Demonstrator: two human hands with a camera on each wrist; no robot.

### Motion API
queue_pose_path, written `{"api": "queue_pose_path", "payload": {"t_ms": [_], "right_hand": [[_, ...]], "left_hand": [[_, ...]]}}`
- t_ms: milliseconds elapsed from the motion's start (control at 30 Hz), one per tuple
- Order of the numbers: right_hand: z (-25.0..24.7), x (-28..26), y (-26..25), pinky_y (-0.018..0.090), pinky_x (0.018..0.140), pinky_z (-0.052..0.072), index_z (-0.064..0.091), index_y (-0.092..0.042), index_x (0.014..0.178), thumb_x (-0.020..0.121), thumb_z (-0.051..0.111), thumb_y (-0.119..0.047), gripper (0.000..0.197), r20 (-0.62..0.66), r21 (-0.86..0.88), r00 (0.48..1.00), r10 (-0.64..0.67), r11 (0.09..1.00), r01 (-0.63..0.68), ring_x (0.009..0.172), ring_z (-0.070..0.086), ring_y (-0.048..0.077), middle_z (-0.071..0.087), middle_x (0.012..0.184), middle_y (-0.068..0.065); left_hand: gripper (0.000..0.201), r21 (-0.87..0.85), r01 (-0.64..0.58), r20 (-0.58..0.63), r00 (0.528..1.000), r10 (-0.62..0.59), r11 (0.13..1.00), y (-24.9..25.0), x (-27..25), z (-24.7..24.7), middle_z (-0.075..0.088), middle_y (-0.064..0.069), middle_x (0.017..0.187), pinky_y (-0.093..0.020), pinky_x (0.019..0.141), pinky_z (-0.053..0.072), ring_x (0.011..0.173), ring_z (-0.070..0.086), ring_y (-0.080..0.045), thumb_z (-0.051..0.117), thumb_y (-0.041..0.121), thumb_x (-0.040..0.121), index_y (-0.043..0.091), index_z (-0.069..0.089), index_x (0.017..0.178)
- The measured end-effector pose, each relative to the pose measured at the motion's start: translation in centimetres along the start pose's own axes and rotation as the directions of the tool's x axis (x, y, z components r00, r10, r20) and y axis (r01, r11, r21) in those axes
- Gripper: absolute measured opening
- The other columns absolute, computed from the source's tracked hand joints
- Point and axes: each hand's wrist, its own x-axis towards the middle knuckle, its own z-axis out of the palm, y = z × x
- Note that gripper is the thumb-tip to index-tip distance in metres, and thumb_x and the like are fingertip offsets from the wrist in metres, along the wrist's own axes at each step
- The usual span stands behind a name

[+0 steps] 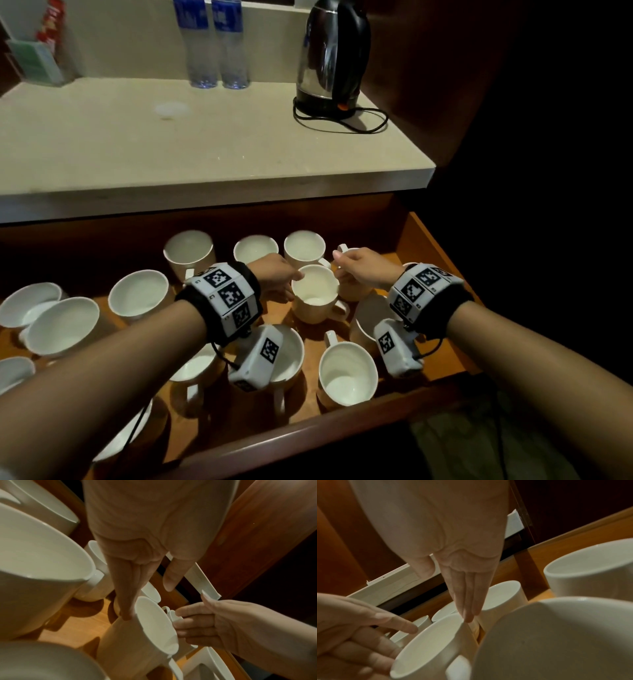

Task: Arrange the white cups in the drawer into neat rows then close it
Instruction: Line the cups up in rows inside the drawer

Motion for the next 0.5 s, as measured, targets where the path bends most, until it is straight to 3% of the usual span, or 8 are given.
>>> {"api": "queue_pose_path", "payload": {"t_ms": [133,233,333,500], "right_hand": [[-0.26,-0.34,0.45,0.041,0.093,0.051,0.065,0.002,0.106,0.101,0.03,-0.042,0.056,-0.014,-0.018,1.0,0.002,1.0,-0.002,0.1,0.066,0.03,0.069,0.104,0.019],[-0.38,-0.62,0.41,0.033,0.084,0.052,0.061,0.006,0.113,0.101,0.028,-0.042,0.06,-0.031,0.016,0.999,0.012,1.0,-0.012,0.099,0.064,0.03,0.067,0.111,0.02],[0.04,-0.7,0.45,0.041,0.095,0.048,0.055,0.014,0.117,0.101,0.03,-0.039,0.061,-0.013,0.106,1.0,0.012,0.994,-0.01,0.109,0.059,0.04,0.061,0.116,0.03],[0.49,-0.61,0.58,0.037,0.098,0.05,0.063,0.006,0.111,0.1,0.03,-0.043,0.06,-0.017,0.06,0.999,0.045,0.997,-0.044,0.105,0.064,0.029,0.068,0.111,0.02]], "left_hand": [[0.033,0.015,-0.012,-0.014,1.0,0.012,1.0,0.17,0.46,-0.27,0.062,-0.018,0.094,-0.027,0.066,0.05,0.076,0.058,-0.022,0.051,0.019,0.095,0.0,0.052,0.122],[0.035,0.02,-0.014,-0.034,0.999,0.015,1.0,-0.16,0.66,-0.34,0.063,-0.017,0.1,-0.031,0.076,0.051,0.084,0.06,-0.022,0.052,0.021,0.095,0.001,0.051,0.123],[0.036,0.025,-0.022,-0.033,0.999,0.023,0.999,-0.31,0.67,-0.1,0.063,-0.017,0.107,-0.032,0.082,0.05,0.091,0.06,-0.022,0.052,0.022,0.095,0.001,0.051,0.124],[0.034,0.008,-0.041,0.001,0.999,0.041,0.999,0.09,0.94,0.18,0.058,-0.014,0.103,-0.031,0.083,0.048,0.092,0.057,-0.023,0.051,0.016,0.095,-0.001,0.05,0.125]]}}
